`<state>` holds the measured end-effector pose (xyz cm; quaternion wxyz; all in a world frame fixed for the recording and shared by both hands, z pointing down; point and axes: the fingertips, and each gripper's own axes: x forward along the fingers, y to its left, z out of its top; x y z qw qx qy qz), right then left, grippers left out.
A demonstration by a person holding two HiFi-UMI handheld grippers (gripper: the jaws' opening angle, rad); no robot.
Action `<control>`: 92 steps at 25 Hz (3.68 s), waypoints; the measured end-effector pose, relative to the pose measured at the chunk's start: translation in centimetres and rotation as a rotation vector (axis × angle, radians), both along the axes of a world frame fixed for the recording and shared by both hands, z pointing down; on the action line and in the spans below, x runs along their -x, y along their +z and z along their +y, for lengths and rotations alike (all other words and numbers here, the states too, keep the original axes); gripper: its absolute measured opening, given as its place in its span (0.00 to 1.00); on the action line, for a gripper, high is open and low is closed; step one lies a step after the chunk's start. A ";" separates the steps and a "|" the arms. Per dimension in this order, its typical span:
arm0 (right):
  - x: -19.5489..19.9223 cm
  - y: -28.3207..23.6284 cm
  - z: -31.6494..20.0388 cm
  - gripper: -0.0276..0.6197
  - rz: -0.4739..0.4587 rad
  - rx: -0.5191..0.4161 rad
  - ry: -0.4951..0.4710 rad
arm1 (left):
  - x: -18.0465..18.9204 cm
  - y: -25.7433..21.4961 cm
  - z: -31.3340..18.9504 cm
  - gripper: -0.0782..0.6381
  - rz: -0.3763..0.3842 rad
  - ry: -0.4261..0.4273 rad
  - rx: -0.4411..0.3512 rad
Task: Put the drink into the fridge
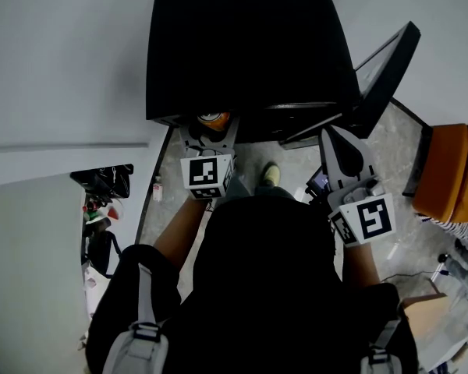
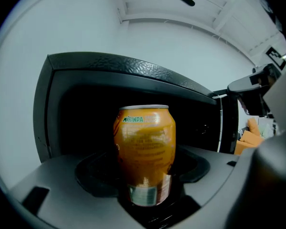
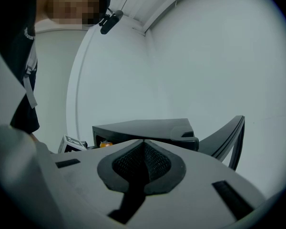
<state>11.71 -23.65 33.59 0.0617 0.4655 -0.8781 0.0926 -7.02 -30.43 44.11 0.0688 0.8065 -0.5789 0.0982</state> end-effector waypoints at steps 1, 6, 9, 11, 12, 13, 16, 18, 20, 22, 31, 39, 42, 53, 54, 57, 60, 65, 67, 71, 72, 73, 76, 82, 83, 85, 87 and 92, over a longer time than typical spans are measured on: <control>0.0 0.0 0.0 0.06 -0.003 0.002 0.001 | 0.1 0.0 -0.3 0.58 -0.005 -0.006 -0.003; 0.3 0.1 -0.1 0.06 -0.005 -0.001 -0.010 | 0.0 0.1 -1.6 0.58 -0.017 -0.020 -0.004; 0.3 0.0 -0.1 0.06 -0.012 -0.010 -0.013 | 0.0 0.1 -2.1 0.58 -0.010 -0.042 0.002; 0.3 -0.3 -0.4 0.06 -0.018 -0.020 -0.006 | 0.1 0.0 -2.6 0.58 -0.003 -0.055 -0.002; 0.4 -0.5 -0.7 0.06 -0.022 -0.028 0.000 | 0.2 -0.1 -2.8 0.58 -0.004 -0.061 -0.005; 0.5 -0.5 -0.7 0.06 -0.024 -0.029 0.001 | 0.2 -0.1 -3.1 0.58 -0.005 -0.065 -0.007; 0.4 0.4 -0.3 0.06 -0.026 0.004 -0.016 | 0.1 0.1 -3.7 0.58 -0.013 -0.071 -0.004; 0.4 0.3 -0.4 0.06 -0.030 0.001 -0.016 | 0.1 0.1 -4.1 0.58 -0.016 -0.072 0.000; 0.6 -0.3 -0.7 0.06 -0.032 -0.019 -0.012 | 0.1 0.1 -4.4 0.58 -0.023 -0.073 0.003; 0.7 -0.6 -1.0 0.06 -0.030 -0.031 -0.007 | 0.1 0.2 -4.7 0.58 -0.026 -0.075 0.005; 1.2 0.1 -0.9 0.06 -0.043 -0.002 -0.038 | 0.1 1.1 -5.3 0.58 -0.052 -0.093 0.017; 1.6 0.8 -0.4 0.06 -0.034 0.023 -0.059 | -0.4 1.2 -5.2 0.58 -0.086 -0.069 0.007; 1.5 0.8 -0.3 0.06 -0.039 0.021 -0.064 | -0.3 1.1 -4.6 0.58 -0.067 -0.052 0.007; 0.9 0.0 -0.7 0.06 -0.072 -0.009 -0.052 | -0.7 0.4 -1.7 0.60 -0.079 -0.036 -0.003; 0.8 -0.2 -0.8 0.06 -0.066 -0.017 -0.042 | -0.7 0.6 -1.2 0.60 -0.080 -0.035 0.000; 0.2 0.5 -0.4 0.06 -0.045 0.000 -0.052 | -0.7 0.5 0.0 0.60 -0.083 -0.033 0.005; -0.5 0.6 -0.1 0.06 -0.051 0.011 -0.058 | -0.8 0.0 1.3 0.60 -0.064 -0.033 0.014; -2.0 0.1 0.1 0.06 -0.069 0.007 -0.037 | -0.3 -0.5 3.9 0.60 -0.043 -0.048 0.021; -2.7 0.0 0.2 0.06 -0.072 0.015 -0.030 | -0.5 -1.1 4.7 0.60 -0.023 -0.045 0.025; -3.4 0.0 0.6 0.06 -0.069 0.018 -0.037 | -1.7 -2.0 5.9 0.59 -0.008 -0.017 0.024; -3.5 0.0 0.8 0.06 -0.067 0.019 -0.043 | -2.2 -2.4 6.1 0.55 -0.010 -0.004 0.014; -3.6 -0.1 0.9 0.06 -0.067 0.017 -0.048 | -2.5 -2.7 6.3 0.50 -0.017 0.006 -0.001; -3.7 -0.7 1.1 0.06 -0.082 0.002 -0.050 | -2.9 -4.1 6.8 0.26 -0.040 0.002 -0.050; -5.1 -0.6 1.3 0.06 -0.080 0.007 -0.004 | -3.7 -5.0 6.7 0.13 -0.021 -0.005 -0.049; -5.1 -0.5 1.4 0.06 -0.075 0.012 0.001 | -3.7 -5.0 6.7 0.13 -0.022 -0.001 -0.044; -5.0 -0.4 1.6 0.06 -0.072 0.017 0.008 | -3.4 -4.8 6.8 0.13 -0.018 0.003 -0.031; -4.5 -0.6 1.8 0.06 -0.071 0.012 0.009 | -2.9 -4.8 7.0 0.13 -0.014 0.001 -0.030; -2.6 -0.8 2.9 0.06 -0.071 0.014 0.015 | -0.9 -4.7 8.2 0.13 -0.015 -0.002 -0.015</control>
